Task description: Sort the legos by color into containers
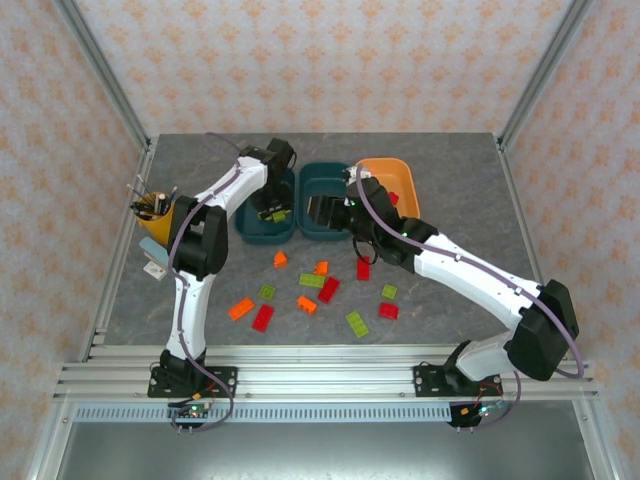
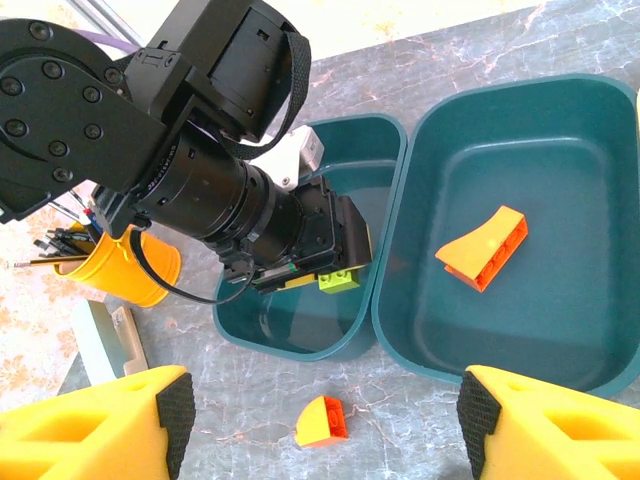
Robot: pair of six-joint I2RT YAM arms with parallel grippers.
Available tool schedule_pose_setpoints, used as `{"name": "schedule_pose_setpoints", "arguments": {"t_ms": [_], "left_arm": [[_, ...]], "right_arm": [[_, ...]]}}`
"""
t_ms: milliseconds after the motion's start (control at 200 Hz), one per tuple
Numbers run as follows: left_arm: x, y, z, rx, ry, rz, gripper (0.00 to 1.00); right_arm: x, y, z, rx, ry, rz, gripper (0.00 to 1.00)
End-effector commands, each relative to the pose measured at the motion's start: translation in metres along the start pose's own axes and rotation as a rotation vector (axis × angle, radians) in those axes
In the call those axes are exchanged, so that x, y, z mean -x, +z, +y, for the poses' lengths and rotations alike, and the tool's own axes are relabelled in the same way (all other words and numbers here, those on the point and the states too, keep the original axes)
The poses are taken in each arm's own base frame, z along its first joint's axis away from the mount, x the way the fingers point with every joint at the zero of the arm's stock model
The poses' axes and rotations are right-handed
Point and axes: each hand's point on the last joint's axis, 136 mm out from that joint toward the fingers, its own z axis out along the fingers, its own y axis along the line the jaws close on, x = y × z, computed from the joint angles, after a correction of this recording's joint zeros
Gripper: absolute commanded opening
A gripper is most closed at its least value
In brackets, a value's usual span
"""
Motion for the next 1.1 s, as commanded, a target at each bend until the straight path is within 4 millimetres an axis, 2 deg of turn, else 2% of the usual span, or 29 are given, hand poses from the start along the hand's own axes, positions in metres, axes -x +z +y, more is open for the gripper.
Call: {"name": "schedule_pose_setpoints", "arguments": {"t_ms": [0,100,180,285,390,450,470,595,676,766,891,986,1096], "left_arm": [[0.007,-0.011,0.007,0.035,0.017,-0.026,0.5],[0.011,-0.027,0.006,0.019,0.017,-0.056,0.57],[0.014,-0.044,0.005,0.005,0.016,-0.082,0.58],[0.018,-0.077,0.005,-0.027,0.005,-0.147,0.6],[0.015,-0.115,0.01,-0.073,-0.002,-0.216,0.66],[0.008,-0.133,0.011,-0.111,0.015,-0.247,0.7],[0.004,-0.149,0.011,-0.141,0.023,-0.275,0.72],[-0.032,-0.179,0.007,-0.245,0.114,-0.317,0.81],[-0.07,-0.183,-0.002,-0.31,0.21,-0.303,0.83],[-0.118,-0.181,-0.011,-0.357,0.334,-0.291,0.84],[-0.181,-0.159,-0.008,-0.386,0.431,-0.258,0.85],[-0.211,-0.141,0.004,-0.396,0.417,-0.226,0.85],[-0.229,-0.13,0.014,-0.391,0.414,-0.212,0.85]], "right_arm": [[0.001,-0.001,-0.005,-0.03,-0.008,0.016,0.72],[0.001,-0.008,-0.007,-0.041,-0.018,0.017,0.72],[0.002,-0.015,-0.01,-0.052,-0.019,0.016,0.71],[-0.001,-0.028,-0.017,-0.081,-0.022,0.024,0.71],[-0.009,-0.043,-0.034,-0.136,-0.022,0.033,0.7],[-0.016,-0.052,-0.047,-0.192,-0.026,0.056,0.7],[-0.019,-0.054,-0.052,-0.21,-0.032,0.069,0.7],[-0.042,-0.079,-0.088,-0.376,-0.028,0.154,0.7],[-0.067,-0.096,-0.115,-0.497,0.018,0.251,0.7],[-0.102,-0.109,-0.129,-0.538,0.085,0.37,0.7],[-0.148,-0.117,-0.147,-0.59,0.188,0.487,0.71],[-0.169,-0.116,-0.152,-0.605,0.259,0.53,0.76],[-0.182,-0.123,-0.166,-0.703,0.39,0.544,0.8]]}}
